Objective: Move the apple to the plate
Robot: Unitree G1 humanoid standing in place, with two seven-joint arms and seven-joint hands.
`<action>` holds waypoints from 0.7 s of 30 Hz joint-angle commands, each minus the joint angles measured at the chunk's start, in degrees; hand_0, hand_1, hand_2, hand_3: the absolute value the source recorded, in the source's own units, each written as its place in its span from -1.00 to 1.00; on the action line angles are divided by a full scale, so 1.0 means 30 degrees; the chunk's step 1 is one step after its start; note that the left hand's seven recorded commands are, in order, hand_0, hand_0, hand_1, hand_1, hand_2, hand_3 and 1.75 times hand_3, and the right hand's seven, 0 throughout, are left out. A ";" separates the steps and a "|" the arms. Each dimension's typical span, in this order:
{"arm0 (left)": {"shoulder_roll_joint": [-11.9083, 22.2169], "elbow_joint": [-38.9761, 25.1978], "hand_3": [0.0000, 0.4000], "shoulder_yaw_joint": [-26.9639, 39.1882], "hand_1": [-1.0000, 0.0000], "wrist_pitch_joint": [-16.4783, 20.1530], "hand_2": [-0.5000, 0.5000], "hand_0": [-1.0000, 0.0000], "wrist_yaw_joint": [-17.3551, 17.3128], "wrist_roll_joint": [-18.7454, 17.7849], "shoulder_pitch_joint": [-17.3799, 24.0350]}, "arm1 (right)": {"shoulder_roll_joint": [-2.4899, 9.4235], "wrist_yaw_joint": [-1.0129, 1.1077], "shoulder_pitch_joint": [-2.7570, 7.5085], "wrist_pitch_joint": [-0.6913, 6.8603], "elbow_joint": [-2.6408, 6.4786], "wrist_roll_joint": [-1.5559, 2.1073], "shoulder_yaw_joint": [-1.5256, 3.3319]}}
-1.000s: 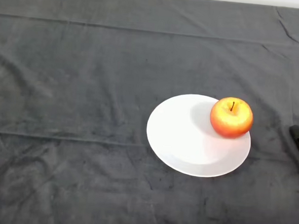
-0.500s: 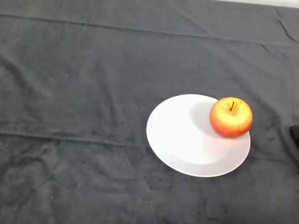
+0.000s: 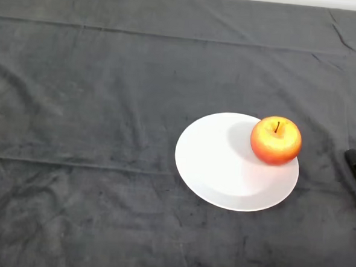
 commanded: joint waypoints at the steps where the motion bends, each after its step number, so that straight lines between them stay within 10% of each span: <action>1: 0.0915 0.0772 -1.00 0.0432 1.00 -0.0400 0.00 1.00 -0.0196 0.0430 -0.0735 | -0.0623 0.0194 -0.0367 0.0070 0.0198 -0.0108 -0.0035; 21: 0.0814 0.0895 -1.00 0.0987 1.00 -0.0418 0.00 1.00 -0.0464 0.0826 -0.0862 | -0.0628 0.0211 -0.0376 0.0061 0.0219 -0.0127 -0.0044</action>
